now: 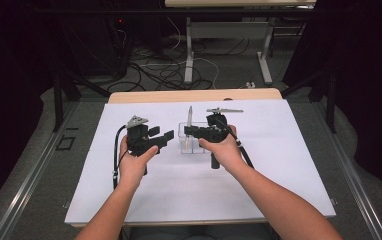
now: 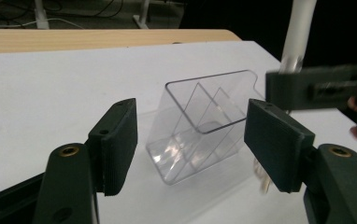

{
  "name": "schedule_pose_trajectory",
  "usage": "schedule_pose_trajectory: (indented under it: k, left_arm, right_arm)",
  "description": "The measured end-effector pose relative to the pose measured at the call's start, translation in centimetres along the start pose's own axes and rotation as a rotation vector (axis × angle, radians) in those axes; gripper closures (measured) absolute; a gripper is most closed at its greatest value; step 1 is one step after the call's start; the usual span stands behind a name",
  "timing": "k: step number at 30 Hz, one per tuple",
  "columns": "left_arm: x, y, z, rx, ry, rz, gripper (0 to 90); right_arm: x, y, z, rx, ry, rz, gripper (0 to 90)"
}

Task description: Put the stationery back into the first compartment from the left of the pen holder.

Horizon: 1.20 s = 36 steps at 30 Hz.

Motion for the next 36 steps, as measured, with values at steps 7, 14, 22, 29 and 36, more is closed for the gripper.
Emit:
schedule_pose_trajectory:
  k: [7, 14, 22, 29, 36]
  left_arm:
    - [0.3, 0.8, 0.7, -0.051, 0.026, -0.054, 30.3]
    - [0.5, 1.2, 1.1, -0.075, 0.059, -0.101, 29.8]
    - [0.5, 1.4, 1.5, -0.058, 0.073, -0.129, 21.9]
    - [0.3, 1.8, 1.9, -0.041, 0.073, -0.143, 15.4]
    - [0.1, 1.9, 2.2, -0.040, 0.095, -0.154, 9.9]
  right_arm:
    - [-0.4, 0.3, -1.3, 0.075, -0.069, 0.051, 79.3]
    - [-1.0, 0.2, -2.4, 0.119, -0.132, 0.113, 79.3]
    - [-2.1, 0.3, -2.5, 0.201, -0.162, 0.160, 79.3]
    - [-3.2, 0.4, -1.8, 0.269, -0.130, 0.178, 79.3]
    - [-4.2, 0.5, -1.2, 0.280, -0.097, 0.186, 79.2]
Point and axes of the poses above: each handheld gripper's, and its own axes: x roughly backward along the jaws, z roughly out of its underside, y roughly to its left, the point moved 1 cm from there along -x, roughly forward along the jaws, and after that the axes turned 9 degrees about z, right-handed, at the moved point
